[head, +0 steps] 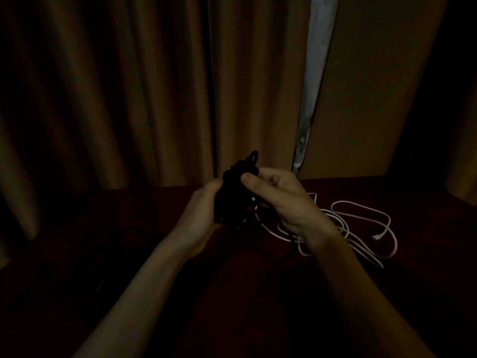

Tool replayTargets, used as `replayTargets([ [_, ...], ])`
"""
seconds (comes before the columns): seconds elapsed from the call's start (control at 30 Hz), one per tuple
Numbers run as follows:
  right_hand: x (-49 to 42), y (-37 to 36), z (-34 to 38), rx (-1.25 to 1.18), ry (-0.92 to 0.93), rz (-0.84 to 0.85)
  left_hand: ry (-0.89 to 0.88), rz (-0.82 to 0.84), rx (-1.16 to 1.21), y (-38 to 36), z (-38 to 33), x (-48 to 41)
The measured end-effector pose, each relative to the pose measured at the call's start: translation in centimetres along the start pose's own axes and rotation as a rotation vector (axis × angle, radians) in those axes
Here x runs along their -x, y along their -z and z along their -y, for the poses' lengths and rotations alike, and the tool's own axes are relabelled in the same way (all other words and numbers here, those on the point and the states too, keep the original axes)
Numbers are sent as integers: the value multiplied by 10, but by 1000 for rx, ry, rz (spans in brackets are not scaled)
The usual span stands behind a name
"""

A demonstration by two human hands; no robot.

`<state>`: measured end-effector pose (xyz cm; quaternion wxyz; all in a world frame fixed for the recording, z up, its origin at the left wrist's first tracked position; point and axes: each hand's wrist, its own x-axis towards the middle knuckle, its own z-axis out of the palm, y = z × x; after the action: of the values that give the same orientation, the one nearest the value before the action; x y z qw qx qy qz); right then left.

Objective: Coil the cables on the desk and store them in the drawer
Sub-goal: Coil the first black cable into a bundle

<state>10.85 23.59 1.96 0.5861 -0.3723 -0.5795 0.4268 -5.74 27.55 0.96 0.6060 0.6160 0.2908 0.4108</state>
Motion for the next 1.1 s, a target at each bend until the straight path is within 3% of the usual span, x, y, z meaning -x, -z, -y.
replayTargets([
  [0.07, -4, -3, -2, 13, -17, -140, -181, -88, -166, 3, 3, -1],
  [0.17, -9, -6, -8, 57, -37, -274, -359, -9, -404, -1, 6, 4],
  [0.3, -8, -12, -8, 247, -47, -284, -461, -114, -617, -2, 13, 1],
  [0.4, -6, -5, -5, 374, -31, -143, -395, -154, -444, 7, 14, -3],
  [0.5, -4, 9, -5, 621, -54, 35, -160, -174, -201, 14, 11, -5],
  [0.6, -1, 18, -8, 426, -144, 57, -14, -68, -61, 17, 9, -6],
  [0.77, 7, 27, -1, 153, -282, 222, -82, -8, -83, 9, 9, -5],
  [0.93, 0, 46, -10, 341, -356, -70, -116, -90, -75, 19, 13, -8],
  [1.1, -6, 78, -20, 50, -394, -358, -118, -178, -78, 27, 16, -12],
])
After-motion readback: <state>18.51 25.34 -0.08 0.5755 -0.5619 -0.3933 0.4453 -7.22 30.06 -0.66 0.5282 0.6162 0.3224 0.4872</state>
